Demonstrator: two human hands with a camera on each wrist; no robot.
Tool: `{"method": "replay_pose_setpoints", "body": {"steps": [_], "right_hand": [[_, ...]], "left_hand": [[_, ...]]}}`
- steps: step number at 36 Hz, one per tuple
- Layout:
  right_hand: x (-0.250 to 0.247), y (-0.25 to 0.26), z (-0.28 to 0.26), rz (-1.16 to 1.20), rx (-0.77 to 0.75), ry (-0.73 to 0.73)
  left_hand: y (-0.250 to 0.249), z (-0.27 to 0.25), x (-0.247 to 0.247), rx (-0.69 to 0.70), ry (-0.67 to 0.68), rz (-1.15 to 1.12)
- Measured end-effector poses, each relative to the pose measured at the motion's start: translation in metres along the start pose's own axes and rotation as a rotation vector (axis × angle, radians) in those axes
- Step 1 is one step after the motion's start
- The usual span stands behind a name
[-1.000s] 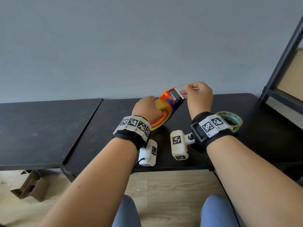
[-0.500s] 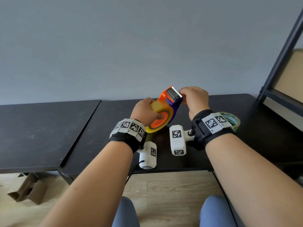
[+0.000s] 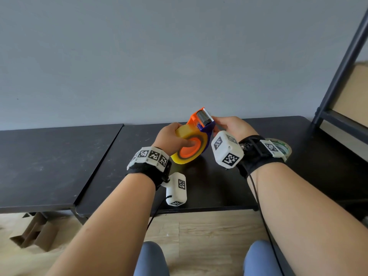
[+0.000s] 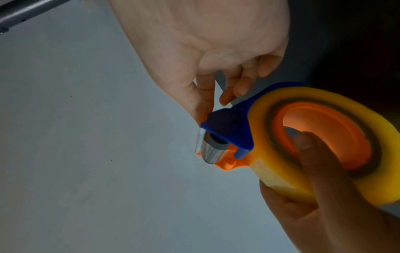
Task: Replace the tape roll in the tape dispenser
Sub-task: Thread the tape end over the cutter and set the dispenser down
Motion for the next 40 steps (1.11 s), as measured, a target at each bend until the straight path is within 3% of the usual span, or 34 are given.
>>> {"method": "replay_pose_setpoints", "body": {"steps": [4,10,15,19,24,32,36,40], "right_hand": [[-0.003,0.003,-0.002,-0.086,-0.038,-0.026],[0.001,0.016,-0.008,0.037,-0.116,-0.041],[0.006,0.031,-0.015,-0.241,-0.271,-0.177],[0.009,0.034,-0.020,-0.261,-0.341,-0.208],[0.016,0.018,-0.018,-0.248,-0.265,-0.176],[0.025,0.020,-0.026,-0.300,-0.284,-0.112],[0.016,0.017,-0.017,-0.159,-0.143,-0.147],[0.013,0.023,-0.019,-0.246,-0.097,-0.188]], "left_hand": [[-0.001,-0.001,0.000,0.012,-0.001,0.006],[-0.002,-0.001,0.001,0.024,0.013,0.009],[-0.002,0.001,0.002,0.030,0.018,0.029],[-0.001,0.001,0.001,0.030,0.011,0.047],[0.005,0.002,-0.002,0.018,-0.002,0.028],[0.006,0.001,-0.002,0.016,-0.001,-0.007],[0.002,0.001,-0.001,0.037,0.001,0.020],[0.000,0.000,0.001,0.045,0.011,0.020]]}}
Point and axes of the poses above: each hand's wrist, its own z-axis towards the middle knuckle, its own x-axis out of the palm, y = z × x, the point moved 8 cm from there along z, towards the middle knuckle, and after that the axes turned 3 degrees about -y, right-handed, at the moved point
